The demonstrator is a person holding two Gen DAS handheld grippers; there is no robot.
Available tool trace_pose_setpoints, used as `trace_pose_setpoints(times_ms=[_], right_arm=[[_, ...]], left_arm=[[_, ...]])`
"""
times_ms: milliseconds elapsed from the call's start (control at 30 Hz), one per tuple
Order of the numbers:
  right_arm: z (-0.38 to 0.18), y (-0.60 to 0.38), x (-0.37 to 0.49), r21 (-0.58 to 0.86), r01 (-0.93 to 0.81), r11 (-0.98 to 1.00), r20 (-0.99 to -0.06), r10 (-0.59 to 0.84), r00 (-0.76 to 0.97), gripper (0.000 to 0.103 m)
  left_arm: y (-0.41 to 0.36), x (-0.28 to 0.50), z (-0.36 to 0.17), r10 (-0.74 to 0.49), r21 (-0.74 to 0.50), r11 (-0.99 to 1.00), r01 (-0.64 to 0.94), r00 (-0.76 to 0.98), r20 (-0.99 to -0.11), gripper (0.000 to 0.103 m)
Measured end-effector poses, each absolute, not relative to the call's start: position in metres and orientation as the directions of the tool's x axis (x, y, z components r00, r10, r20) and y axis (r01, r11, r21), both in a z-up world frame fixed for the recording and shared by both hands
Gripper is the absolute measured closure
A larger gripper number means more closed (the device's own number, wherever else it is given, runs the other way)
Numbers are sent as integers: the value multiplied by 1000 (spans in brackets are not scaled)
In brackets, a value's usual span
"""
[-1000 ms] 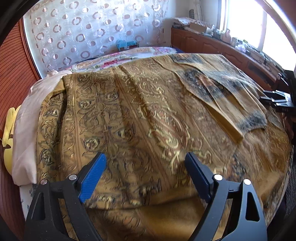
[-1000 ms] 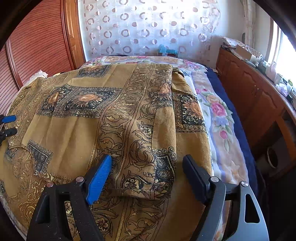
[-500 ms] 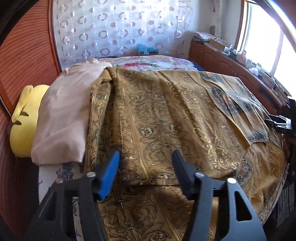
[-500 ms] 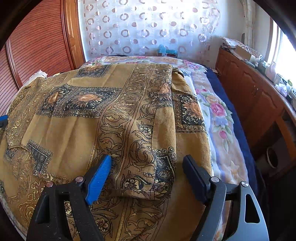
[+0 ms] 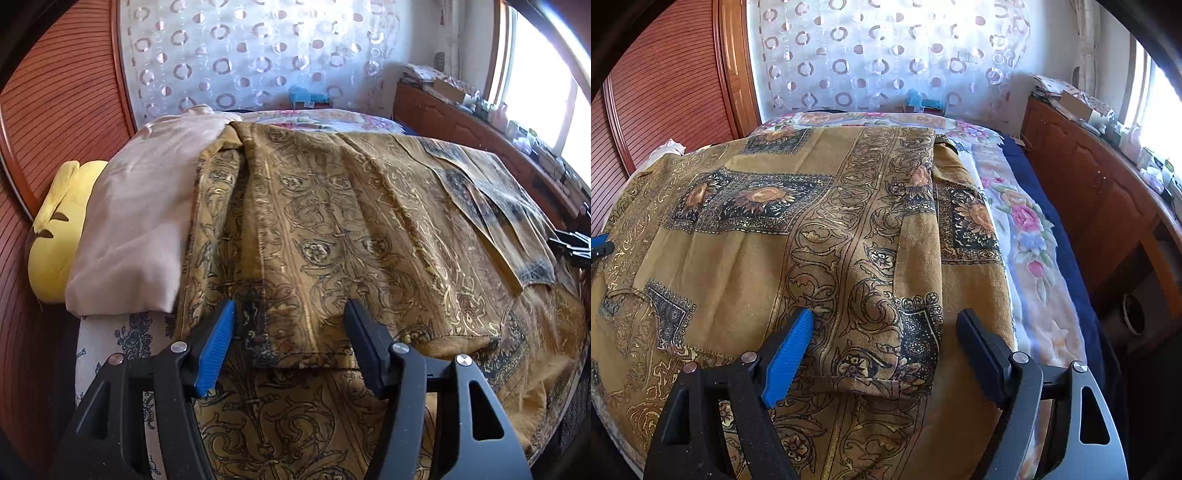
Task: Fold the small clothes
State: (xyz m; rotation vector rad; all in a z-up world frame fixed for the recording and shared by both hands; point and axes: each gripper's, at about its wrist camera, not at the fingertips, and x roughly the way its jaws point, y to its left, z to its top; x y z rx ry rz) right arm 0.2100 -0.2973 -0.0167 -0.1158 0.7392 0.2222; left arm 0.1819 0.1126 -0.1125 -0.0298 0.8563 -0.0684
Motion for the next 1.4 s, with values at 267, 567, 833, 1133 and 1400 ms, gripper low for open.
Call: trace_pose_setpoints(times_ms=[267,567,833,1133,1400], right_arm=[[-11,-306,196,49,-316,948,-677,264,687,42],[-11,-320,204,45,-248,968,-689,210,694,46],[-8,-332,201,160,-247,956,-620,292,728,46],[-19,-323,195,68,-215,974,-645,207,736,65],[-23,-289,189,-73,-283,956,-679,160,716,98]], left_arm=[[111,184,-114,-52,-33,999,40,650,-758,41],[111,183,-114,-53,-35,999,40,650,-758,41],[110,183,-114,-50,-32,999,39,650,-758,41],[110,182,-113,-66,-46,998,48,656,-752,60],[102,174,-107,-100,-39,993,107,654,-750,94]])
